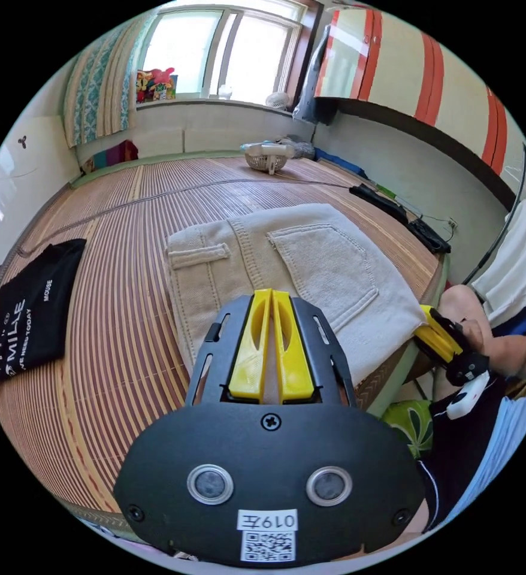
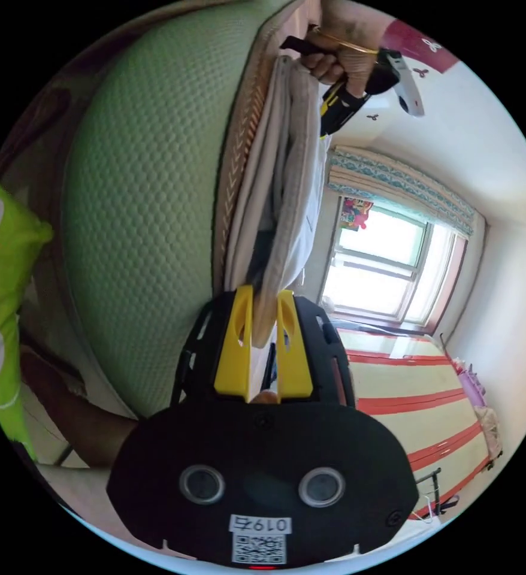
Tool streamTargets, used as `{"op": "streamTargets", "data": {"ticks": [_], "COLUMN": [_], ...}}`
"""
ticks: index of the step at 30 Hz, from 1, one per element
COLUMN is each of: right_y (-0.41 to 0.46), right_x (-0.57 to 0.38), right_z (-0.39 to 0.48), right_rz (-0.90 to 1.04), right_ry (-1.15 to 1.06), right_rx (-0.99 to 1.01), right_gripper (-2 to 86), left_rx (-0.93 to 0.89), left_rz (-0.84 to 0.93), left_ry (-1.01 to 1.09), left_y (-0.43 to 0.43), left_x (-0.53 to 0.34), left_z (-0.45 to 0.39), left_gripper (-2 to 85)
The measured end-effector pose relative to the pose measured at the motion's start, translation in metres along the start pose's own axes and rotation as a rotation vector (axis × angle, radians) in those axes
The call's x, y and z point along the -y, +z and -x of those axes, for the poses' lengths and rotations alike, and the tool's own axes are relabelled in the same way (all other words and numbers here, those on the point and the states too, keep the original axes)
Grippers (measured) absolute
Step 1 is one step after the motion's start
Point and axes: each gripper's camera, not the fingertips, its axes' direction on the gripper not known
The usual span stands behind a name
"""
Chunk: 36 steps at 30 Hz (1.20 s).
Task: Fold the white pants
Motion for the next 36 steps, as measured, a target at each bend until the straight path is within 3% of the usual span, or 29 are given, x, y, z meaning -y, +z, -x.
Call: {"op": "streamTargets", "data": {"ticks": [6,9,12,15,18,23,27,29,33,36], "right_y": [0.023,0.045,0.072,0.097,0.139,0.331,0.448,0.509,0.612,0.700], "right_x": [-0.011,-0.016,-0.027,-0.047,-0.079,-0.143,-0.196,-0.203,-0.177,-0.143], "right_z": [-0.029,-0.021,-0.014,-0.038,-0.091,-0.187,-0.229,-0.239,-0.222,-0.209], "right_rz": [0.007,0.012,-0.013,-0.073,-0.132,-0.169,-0.345,-0.431,-0.394,-0.395], "right_ry": [0.068,0.047,0.039,0.087,0.234,0.518,0.707,0.639,0.393,0.186], "right_rx": [0.221,0.198,0.181,0.281,0.479,1.215,1.370,1.432,1.512,1.719], "right_gripper": [6.8,7.2,7.9,10.3,11.5,12.6,7.1,8.6,15.6,17.3], "left_rx": [-0.056,0.055,0.134,0.256,0.252,0.075,0.081,0.044,-0.044,-0.081], "left_rz": [0.102,0.119,0.010,0.029,0.125,0.204,0.245,0.236,0.223,0.231], "left_ry": [-0.052,0.028,0.121,0.182,0.232,0.280,0.295,0.276,0.245,0.261], "left_y": [0.006,0.002,-0.015,-0.006,0.015,0.043,0.062,0.067,0.074,0.081], "left_x": [0.023,0.038,0.051,0.070,0.095,0.132,0.140,0.141,0.145,0.150], "left_z": [0.003,-0.020,-0.046,-0.059,-0.062,-0.063,-0.062,-0.055,-0.038,-0.031], "left_gripper": [0.6,0.6,0.6,0.6,0.6,0.7,0.8,0.8,0.7,0.6]}}
